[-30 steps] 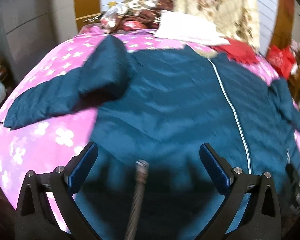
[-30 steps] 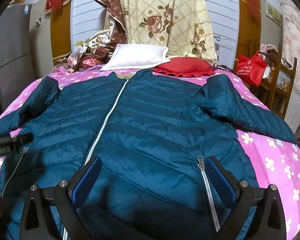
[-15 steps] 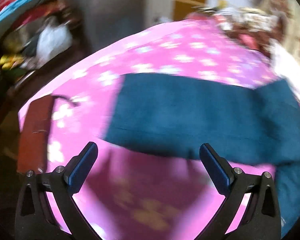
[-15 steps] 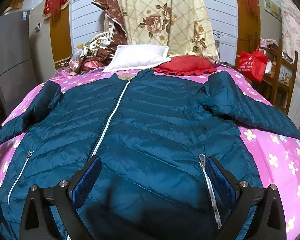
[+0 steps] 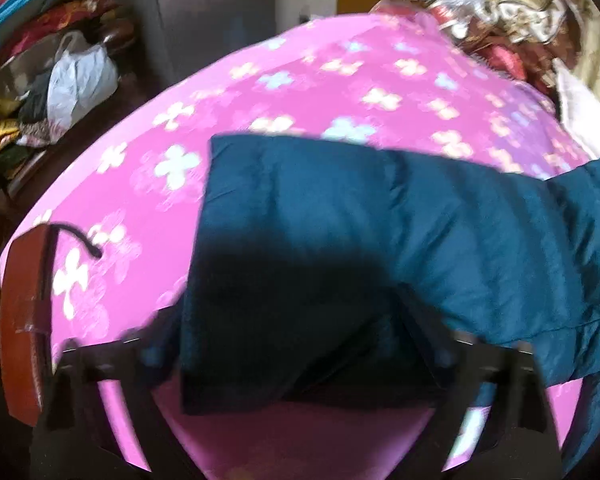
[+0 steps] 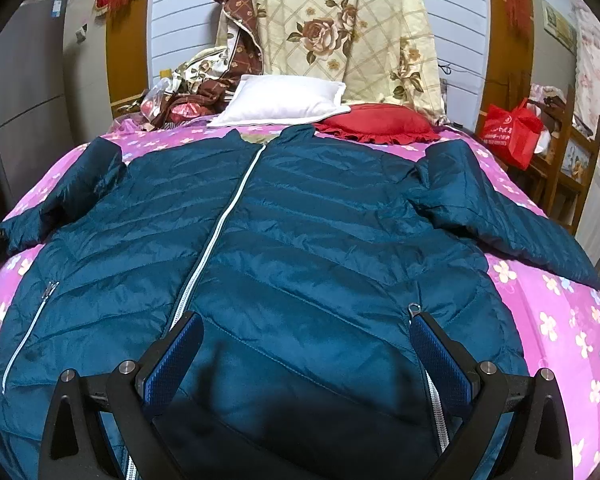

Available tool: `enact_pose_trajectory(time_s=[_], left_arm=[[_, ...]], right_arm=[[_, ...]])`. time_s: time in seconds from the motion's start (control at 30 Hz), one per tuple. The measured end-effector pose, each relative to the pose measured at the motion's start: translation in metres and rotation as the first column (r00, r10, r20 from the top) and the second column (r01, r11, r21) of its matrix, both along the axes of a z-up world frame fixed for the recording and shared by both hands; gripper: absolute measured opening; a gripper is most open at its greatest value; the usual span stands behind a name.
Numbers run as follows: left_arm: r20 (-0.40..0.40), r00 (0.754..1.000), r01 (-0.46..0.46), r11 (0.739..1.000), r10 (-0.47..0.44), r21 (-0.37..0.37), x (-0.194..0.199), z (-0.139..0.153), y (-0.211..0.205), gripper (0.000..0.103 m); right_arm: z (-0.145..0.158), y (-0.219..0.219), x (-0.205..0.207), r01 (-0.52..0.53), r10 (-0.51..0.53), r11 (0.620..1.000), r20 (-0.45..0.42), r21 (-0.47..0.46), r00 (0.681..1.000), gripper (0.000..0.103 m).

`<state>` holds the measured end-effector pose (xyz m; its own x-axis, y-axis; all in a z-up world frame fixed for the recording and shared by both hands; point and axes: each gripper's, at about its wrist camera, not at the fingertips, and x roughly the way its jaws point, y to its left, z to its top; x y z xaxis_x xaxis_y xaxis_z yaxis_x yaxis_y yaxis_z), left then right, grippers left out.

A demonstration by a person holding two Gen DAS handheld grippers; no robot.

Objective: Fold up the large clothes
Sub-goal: 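Grasp the sleeve cuff nearest the left tool and lift it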

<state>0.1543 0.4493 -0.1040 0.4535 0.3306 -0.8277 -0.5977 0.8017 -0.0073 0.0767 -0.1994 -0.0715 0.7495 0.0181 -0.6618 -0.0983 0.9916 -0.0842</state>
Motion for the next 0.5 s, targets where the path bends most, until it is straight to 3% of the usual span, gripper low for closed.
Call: enact_pose_trajectory(time_s=[0.07, 0.13, 0.23, 0.37, 0.5], left_arm=[[0.024, 0.998, 0.065, 0.998, -0.065, 0.01, 0.006, 0.004, -0.014, 0.023], [0.022, 0.996, 0.08, 0.995, -0.081, 0.052, 0.009, 0.009, -0.025, 0.01], [0.103, 0.995, 0.008, 0.995, -0.018, 0.097, -0.008, 0.031, -0.024, 0.01], [0.136, 0.984, -0.133, 0.984, 0.117, 0.121, -0.034, 0.058, 0.005, 0.009], [0.135, 0.979, -0.163, 0.984, 0.152, 0.076, -0.05, 0.078, 0.025, 0.009]], right_arm=[[-0.001, 0.0, 0.001, 0.001, -0.001, 1.0, -0.003, -0.003, 1.0, 0.103], [-0.001, 0.001, 0.002, 0.002, -0.002, 1.0, -0.006, -0.006, 1.0, 0.103], [0.0, 0.0, 0.002, 0.006, -0.006, 1.0, 0.0, -0.002, 1.0, 0.103], [0.006, -0.007, -0.001, 0.037, -0.037, 0.999, 0.028, 0.0, 0.999, 0.103], [0.014, -0.017, -0.005, 0.069, -0.069, 0.998, 0.05, 0.0, 0.996, 0.103]])
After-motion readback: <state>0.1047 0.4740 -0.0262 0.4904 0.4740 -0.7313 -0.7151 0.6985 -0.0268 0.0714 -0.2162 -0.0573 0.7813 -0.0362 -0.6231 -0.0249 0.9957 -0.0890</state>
